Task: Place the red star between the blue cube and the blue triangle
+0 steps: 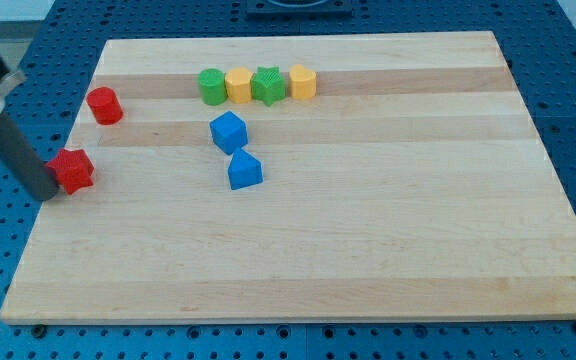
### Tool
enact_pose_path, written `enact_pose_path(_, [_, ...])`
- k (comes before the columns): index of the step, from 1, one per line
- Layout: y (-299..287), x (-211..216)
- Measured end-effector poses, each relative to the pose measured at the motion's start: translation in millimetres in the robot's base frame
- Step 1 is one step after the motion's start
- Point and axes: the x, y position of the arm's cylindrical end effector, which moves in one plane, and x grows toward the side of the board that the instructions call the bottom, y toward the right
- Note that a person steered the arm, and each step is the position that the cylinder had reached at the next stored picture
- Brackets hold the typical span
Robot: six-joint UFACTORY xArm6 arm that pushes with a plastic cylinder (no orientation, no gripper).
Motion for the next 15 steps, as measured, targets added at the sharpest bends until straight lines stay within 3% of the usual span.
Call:
enact_pose_path(2, [113, -13])
enact_pose_path(5, [20, -26])
enact_pose_path(6, [23, -44])
enact_pose_path(8, [103, -40])
enact_pose_path(10, [84, -73])
enact_pose_path(11, [104, -84])
enact_pose_path(12, [135, -70])
enact_pose_path(14, [113, -76])
enact_pose_path(15, [93, -57])
